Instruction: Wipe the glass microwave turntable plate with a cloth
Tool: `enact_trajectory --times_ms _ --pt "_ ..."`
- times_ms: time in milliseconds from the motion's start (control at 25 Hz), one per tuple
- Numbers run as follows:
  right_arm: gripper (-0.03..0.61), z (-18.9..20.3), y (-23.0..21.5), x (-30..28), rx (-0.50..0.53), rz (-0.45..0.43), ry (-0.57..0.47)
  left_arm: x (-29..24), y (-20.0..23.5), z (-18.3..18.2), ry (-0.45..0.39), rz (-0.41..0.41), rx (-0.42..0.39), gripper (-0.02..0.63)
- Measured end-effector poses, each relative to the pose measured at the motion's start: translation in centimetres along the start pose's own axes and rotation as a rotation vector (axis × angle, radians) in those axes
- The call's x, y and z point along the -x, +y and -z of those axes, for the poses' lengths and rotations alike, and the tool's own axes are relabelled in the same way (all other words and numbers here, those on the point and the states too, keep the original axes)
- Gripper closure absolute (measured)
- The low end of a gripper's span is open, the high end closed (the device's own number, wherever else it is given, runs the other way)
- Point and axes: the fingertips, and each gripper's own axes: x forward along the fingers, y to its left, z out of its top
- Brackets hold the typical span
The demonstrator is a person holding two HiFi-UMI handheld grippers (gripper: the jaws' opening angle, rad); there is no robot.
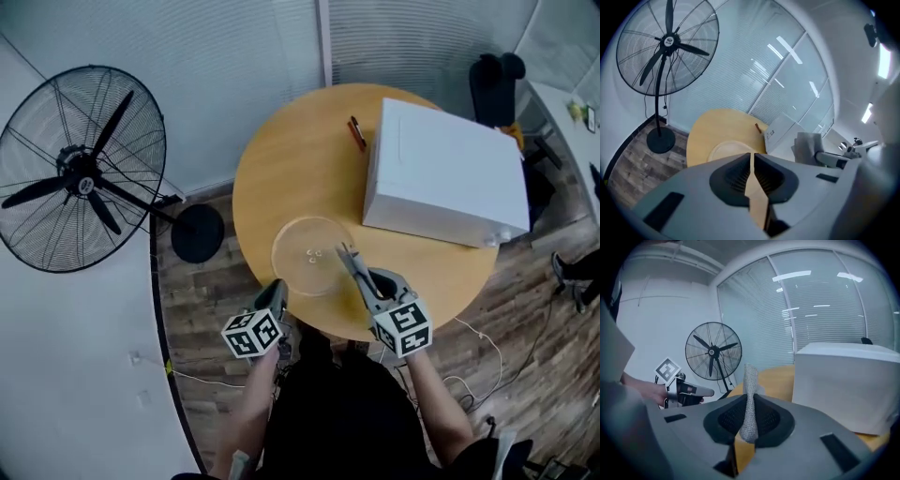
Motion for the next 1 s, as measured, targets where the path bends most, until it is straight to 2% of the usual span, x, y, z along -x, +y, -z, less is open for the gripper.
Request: enact_trajectory --times_ms 240,480,600,720,1000 --pt "0.534 -4.5 0.0 6.3 0.012 -0.052 -0.167 4.5 -7.2 -2.7 -0.134 0.018 -0.16 0.617" --pt "0.534 -5.9 0.5 11.9 0.035 -0.114 -0.247 9.5 -12.9 -3.2 -0.235 0.037 -0.282 0.617" --pt "0.54 -6.2 0.3 13.7 0.038 -0.113 -0.273 11.1 -14.7 -2.8 -0.265 0.037 -0.333 0.617" --pt "0.543 -5.5 0.3 15.0 0.041 -0.116 -0.276 11.8 -15.6 -1.5 -0.264 0.029 -0.352 0.617" --pt "0.545 -5.3 0.1 16.4 0.025 -0.106 -0.281 12.2 -16.9 -1.4 -0.271 0.028 -0.348 0.617"
